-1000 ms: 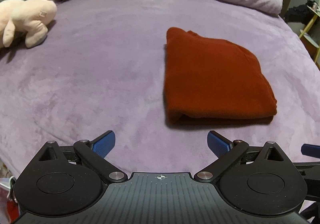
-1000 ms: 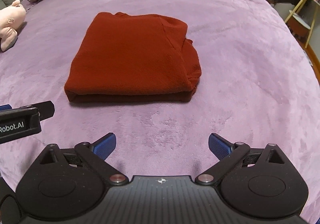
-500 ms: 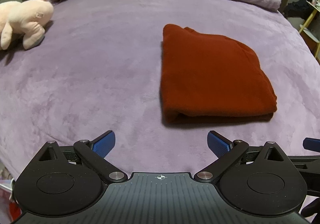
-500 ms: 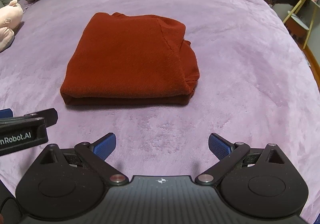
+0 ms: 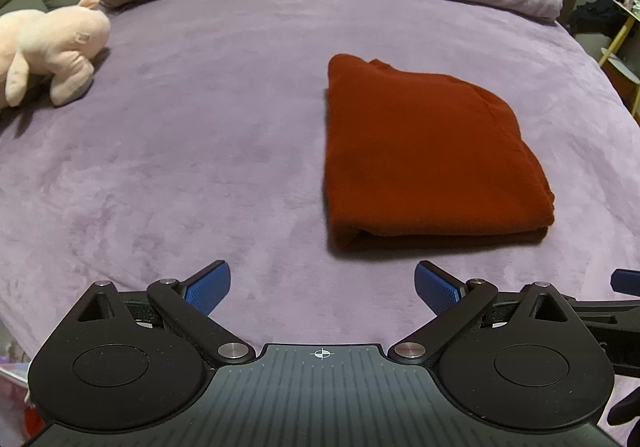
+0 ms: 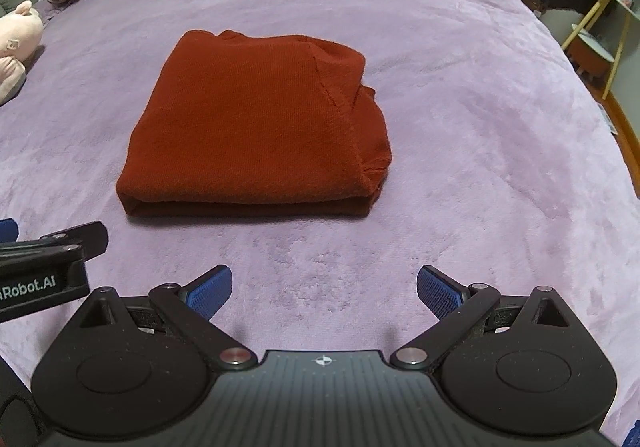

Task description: Fold small clothes

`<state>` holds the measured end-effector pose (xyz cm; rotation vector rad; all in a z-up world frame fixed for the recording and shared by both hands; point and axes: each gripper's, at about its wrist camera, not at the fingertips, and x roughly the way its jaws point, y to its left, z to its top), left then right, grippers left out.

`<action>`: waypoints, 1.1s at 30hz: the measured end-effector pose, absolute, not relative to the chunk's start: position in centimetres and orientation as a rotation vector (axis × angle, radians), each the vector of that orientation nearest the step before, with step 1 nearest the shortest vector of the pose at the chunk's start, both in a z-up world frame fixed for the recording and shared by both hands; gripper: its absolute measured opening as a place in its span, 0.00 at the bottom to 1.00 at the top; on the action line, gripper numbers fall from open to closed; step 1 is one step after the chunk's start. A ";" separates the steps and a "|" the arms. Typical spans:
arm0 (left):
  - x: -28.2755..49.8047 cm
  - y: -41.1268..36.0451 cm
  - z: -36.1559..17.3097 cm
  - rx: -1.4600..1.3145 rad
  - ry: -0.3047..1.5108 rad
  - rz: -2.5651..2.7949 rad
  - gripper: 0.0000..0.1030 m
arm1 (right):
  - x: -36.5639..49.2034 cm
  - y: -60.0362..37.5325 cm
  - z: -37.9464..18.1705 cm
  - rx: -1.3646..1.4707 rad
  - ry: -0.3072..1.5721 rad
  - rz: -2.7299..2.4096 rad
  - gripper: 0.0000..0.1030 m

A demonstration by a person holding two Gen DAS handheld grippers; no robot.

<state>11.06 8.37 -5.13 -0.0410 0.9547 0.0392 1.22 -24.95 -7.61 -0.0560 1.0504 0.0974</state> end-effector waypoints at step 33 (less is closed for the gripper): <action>11.3 8.9 -5.7 -0.031 0.966 0.049 0.98 | 1.6 -25.3 -7.2 -0.052 1.027 0.095 0.96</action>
